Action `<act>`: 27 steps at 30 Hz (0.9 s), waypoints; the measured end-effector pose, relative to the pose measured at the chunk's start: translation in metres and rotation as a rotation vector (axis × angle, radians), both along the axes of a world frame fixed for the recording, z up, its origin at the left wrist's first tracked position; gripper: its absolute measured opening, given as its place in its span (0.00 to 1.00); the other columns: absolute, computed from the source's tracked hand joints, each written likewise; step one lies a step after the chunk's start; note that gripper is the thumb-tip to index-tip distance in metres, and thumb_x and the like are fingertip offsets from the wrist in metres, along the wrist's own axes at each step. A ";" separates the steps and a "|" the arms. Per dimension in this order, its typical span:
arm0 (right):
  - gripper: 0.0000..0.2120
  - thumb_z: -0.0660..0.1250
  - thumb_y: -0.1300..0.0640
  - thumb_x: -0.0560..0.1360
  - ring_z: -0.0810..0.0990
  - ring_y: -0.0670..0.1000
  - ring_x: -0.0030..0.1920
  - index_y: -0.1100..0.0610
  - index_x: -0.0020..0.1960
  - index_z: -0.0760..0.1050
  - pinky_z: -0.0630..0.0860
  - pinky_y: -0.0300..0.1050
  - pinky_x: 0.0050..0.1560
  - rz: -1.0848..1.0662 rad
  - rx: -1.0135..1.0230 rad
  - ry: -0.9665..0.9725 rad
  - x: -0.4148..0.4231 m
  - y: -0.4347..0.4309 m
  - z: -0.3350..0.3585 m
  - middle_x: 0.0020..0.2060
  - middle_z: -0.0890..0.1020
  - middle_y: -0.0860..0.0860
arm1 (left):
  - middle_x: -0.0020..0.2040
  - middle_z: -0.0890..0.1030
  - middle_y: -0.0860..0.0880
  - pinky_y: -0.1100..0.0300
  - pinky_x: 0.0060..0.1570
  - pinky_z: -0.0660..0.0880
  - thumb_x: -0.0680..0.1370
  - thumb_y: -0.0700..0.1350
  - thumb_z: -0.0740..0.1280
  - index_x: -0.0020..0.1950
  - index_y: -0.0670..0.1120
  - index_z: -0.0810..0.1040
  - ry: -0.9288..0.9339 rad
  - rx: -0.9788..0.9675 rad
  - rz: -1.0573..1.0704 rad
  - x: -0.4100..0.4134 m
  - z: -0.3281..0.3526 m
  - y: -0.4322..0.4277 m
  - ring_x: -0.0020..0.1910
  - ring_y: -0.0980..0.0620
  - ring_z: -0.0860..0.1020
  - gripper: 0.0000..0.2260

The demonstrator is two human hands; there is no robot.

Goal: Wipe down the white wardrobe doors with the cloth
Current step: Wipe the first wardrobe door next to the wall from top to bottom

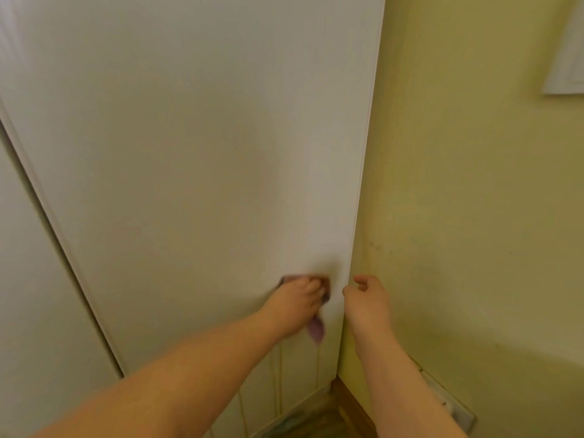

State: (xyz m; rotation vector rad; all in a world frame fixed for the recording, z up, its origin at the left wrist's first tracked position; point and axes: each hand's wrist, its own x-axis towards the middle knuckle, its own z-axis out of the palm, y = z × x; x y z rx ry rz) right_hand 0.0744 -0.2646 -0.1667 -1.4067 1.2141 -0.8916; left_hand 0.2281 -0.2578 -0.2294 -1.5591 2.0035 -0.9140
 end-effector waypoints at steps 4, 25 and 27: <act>0.18 0.57 0.64 0.77 0.67 0.42 0.34 0.58 0.67 0.66 0.64 0.40 0.33 0.001 0.004 0.004 0.000 -0.003 -0.003 0.36 0.68 0.44 | 0.44 0.84 0.57 0.62 0.50 0.65 0.66 0.53 0.61 0.34 0.52 0.85 0.031 0.089 -0.063 0.016 -0.034 0.043 0.49 0.55 0.77 0.13; 0.19 0.57 0.64 0.77 0.72 0.54 0.55 0.59 0.67 0.66 0.66 0.42 0.49 0.064 -0.030 0.099 0.010 0.004 -0.013 0.65 0.70 0.57 | 0.53 0.83 0.52 0.58 0.59 0.65 0.71 0.46 0.57 0.49 0.49 0.85 0.016 -0.042 -0.156 0.060 -0.001 0.124 0.57 0.51 0.78 0.17; 0.19 0.57 0.64 0.77 0.72 0.54 0.54 0.59 0.68 0.65 0.66 0.42 0.49 0.087 -0.039 0.115 0.010 0.006 -0.013 0.65 0.70 0.58 | 0.52 0.83 0.57 0.60 0.58 0.64 0.69 0.49 0.57 0.45 0.54 0.86 -0.010 0.119 -0.119 0.066 -0.017 0.147 0.56 0.54 0.78 0.17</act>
